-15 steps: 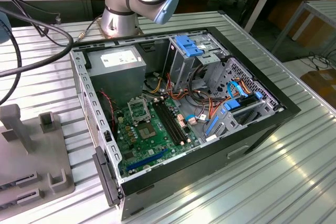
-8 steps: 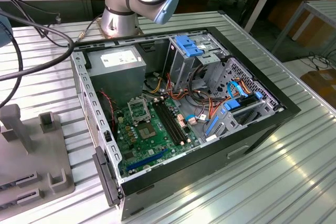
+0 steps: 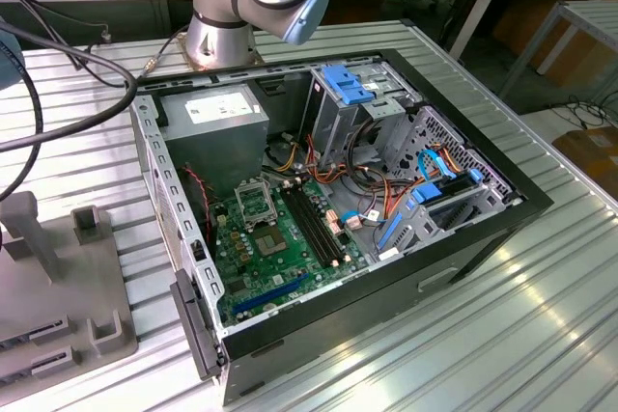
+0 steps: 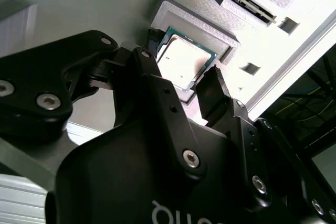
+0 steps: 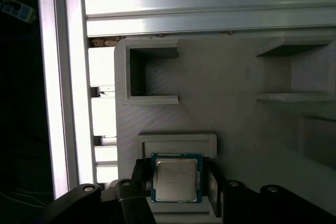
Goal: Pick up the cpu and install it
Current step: 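Pick up the cpu and move it towards the insertion slot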
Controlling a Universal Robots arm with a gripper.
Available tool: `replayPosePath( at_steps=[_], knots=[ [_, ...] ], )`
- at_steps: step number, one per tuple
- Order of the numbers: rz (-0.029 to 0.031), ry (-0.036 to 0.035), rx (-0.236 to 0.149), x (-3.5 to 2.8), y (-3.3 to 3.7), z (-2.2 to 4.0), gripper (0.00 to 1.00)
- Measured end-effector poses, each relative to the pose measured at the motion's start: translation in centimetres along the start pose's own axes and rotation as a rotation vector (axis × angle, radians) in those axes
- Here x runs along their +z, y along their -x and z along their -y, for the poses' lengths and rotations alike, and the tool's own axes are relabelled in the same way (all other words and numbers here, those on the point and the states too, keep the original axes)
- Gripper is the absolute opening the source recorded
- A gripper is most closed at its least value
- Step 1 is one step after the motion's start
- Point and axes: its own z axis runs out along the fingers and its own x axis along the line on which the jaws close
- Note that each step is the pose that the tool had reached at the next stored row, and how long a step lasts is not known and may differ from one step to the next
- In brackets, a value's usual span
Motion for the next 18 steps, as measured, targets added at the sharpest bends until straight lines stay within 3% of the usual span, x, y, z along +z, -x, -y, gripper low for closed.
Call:
replayPosePath(
  at_steps=[12,14,15,18],
  knots=[
    [-0.0002,-0.0004,0.0,-0.06,-0.01,0.0,0.57],
    [-0.0003,-0.0004,0.0,-0.06,-0.01,0.0,0.55],
    [-0.0003,-0.0005,0.0,-0.06,-0.01,0.0,0.48],
    [-0.0002,-0.0006,-0.003,-0.06,-0.01,0.01,0.48]
  ],
)
